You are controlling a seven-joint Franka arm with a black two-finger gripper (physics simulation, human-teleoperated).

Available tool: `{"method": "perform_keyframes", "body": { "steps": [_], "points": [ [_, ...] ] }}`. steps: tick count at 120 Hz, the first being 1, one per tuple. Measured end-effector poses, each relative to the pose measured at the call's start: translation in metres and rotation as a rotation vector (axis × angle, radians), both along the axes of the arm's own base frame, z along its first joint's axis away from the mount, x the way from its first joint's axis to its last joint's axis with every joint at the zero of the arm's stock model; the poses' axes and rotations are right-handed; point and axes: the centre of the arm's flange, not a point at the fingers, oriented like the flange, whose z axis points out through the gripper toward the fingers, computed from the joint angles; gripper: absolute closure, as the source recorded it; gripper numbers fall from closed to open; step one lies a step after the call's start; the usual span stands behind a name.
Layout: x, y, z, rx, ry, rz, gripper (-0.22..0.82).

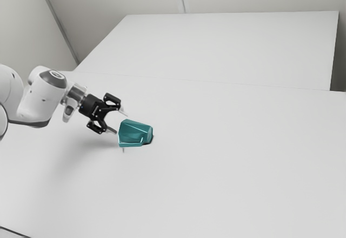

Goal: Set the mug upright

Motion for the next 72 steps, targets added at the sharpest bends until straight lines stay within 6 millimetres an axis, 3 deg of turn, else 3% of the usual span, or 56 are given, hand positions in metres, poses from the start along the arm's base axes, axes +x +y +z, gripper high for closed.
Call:
{"method": "perform_keyframes", "body": {
  "steps": [30, 54, 72],
  "points": [
    [0.002, -0.005, -0.004, -0.006, 0.003, -0.001, 0.33],
    [0.007, -0.005, -0.003, -0.008, -0.004, -0.001, 0.39],
    [0.026, -0.005, -0.007, 0.001, -0.016, -0.013, 0.4]
  ]
}}
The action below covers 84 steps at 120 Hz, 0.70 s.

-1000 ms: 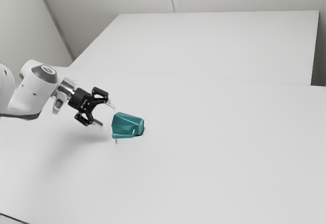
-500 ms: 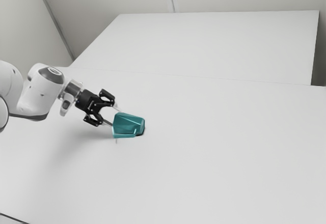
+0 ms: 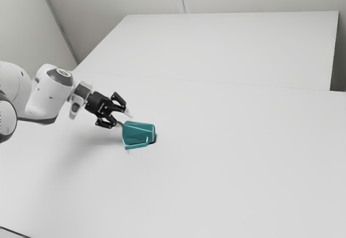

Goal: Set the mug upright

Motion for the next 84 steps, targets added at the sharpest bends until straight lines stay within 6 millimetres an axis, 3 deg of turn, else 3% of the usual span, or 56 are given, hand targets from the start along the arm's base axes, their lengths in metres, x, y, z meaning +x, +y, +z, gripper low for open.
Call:
{"method": "perform_keyframes", "body": {
  "steps": [32, 61, 84],
  "points": [
    [0.016, -0.007, -0.007, -0.002, -0.006, -0.013, 0.42],
    [0.018, -0.01, -0.011, -0.029, -0.007, 0.008, 0.66],
    [0.019, -0.012, -0.011, -0.058, -0.016, 0.035, 0.75]
  ]
}}
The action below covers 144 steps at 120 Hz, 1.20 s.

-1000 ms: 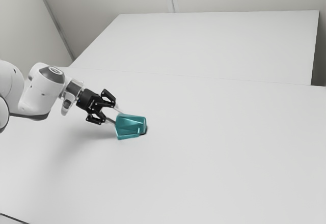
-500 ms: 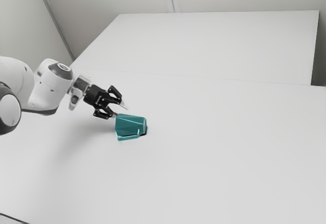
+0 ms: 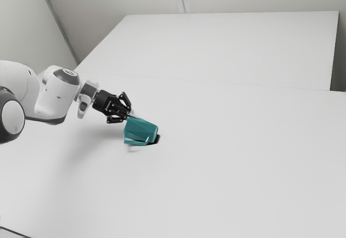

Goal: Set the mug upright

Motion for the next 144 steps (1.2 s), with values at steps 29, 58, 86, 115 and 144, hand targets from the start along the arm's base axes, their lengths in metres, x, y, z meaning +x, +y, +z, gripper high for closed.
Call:
{"method": "perform_keyframes", "body": {
  "steps": [29, 58, 86, 115, 144],
  "points": [
    [0.001, -0.006, 0.002, -0.013, -0.006, 0.005, 0.78],
    [0.001, -0.01, 0.031, -0.006, -0.05, -0.001, 0.79],
    [0.0, -0.014, 0.082, 0.065, -0.121, -0.057, 0.79],
    [0.003, -0.035, 0.117, 0.326, -0.158, -0.251, 0.79],
    [0.027, -0.051, 0.122, 0.585, -0.154, -0.459, 0.79]
  ]
}}
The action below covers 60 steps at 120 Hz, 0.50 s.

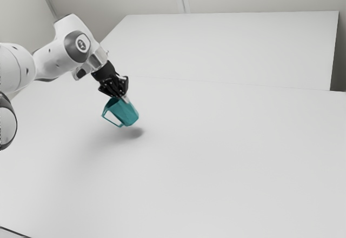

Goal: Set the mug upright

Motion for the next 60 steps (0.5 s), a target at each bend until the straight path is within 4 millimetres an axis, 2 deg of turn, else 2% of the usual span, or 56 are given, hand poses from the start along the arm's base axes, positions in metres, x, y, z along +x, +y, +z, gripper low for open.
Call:
{"method": "perform_keyframes", "body": {
  "steps": [18, 60],
  "points": [
    [0.025, -0.023, -0.007, 0.136, -0.001, -0.114, 0.79],
    [0.047, -0.051, -0.042, 0.322, 0.043, -0.268, 0.79]
  ]
}}
